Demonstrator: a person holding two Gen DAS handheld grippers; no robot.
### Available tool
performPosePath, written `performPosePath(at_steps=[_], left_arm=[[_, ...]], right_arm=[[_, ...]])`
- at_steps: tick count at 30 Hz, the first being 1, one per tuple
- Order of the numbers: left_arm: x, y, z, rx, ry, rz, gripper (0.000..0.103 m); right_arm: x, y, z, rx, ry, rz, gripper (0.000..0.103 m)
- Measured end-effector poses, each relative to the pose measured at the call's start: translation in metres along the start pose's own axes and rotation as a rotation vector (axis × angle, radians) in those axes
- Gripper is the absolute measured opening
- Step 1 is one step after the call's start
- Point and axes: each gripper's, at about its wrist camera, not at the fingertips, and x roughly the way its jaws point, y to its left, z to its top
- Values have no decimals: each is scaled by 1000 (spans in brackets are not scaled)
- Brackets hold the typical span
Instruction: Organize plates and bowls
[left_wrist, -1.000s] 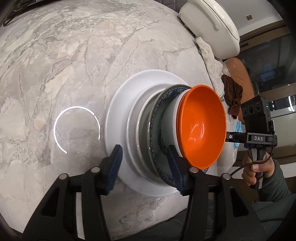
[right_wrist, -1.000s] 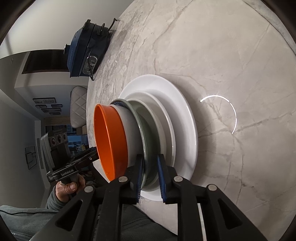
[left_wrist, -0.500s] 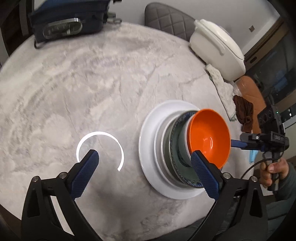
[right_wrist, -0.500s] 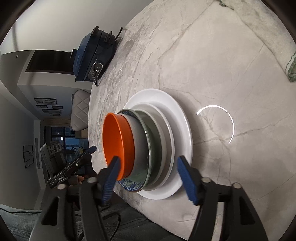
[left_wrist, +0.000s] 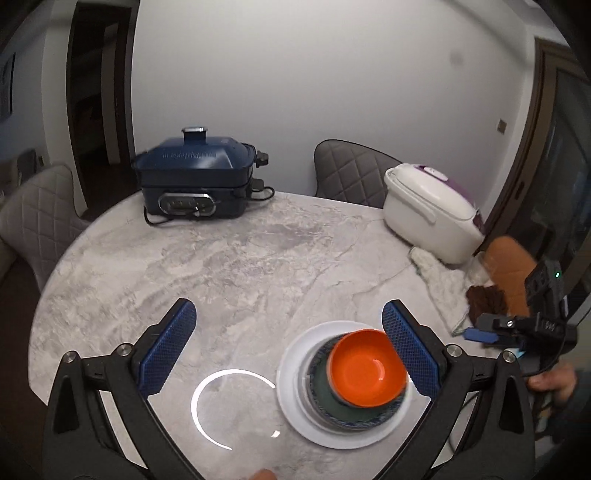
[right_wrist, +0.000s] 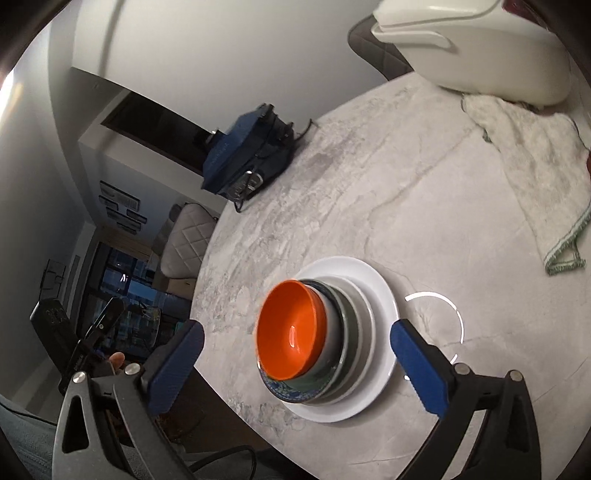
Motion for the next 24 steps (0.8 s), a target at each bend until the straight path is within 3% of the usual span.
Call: performPosePath(at_steps=[2, 4, 7, 10, 12, 14, 16, 17, 19, 24], left_arm=[[0, 9, -1, -126, 101, -90, 102], [-3, 11, -8, -213, 187, -227, 101], [-27, -8, -13, -145, 160, -386, 101], [-60, -29, -11, 0, 122, -379, 101], [-83, -29, -10, 29, 73, -379, 102], [-97, -18, -10, -6, 61, -445, 102], [-93, -7, -13, -66, 133, -577, 102], [-87, -4, -18, -87, 192, -609, 102], [-78, -1, -29, -93, 278, -602, 102], [-106, 14, -27, -77, 161, -644, 100]], right_arm=[[-10, 13, -1, -28, -71, 38, 103], [-20, 28, -3, -56, -152, 73, 103], [-36, 54, -8, -110, -263, 76, 103], [-56, 79, -19, -155, -376, 41, 103], [-67, 96, -25, -177, -429, 5, 103], [-75, 113, -30, -210, -461, -47, 103], [-82, 132, -36, -258, -500, -96, 103], [-86, 141, -39, -279, -518, -122, 103], [-91, 160, -43, -320, -543, -181, 103], [-101, 207, -55, -426, -603, -400, 103]])
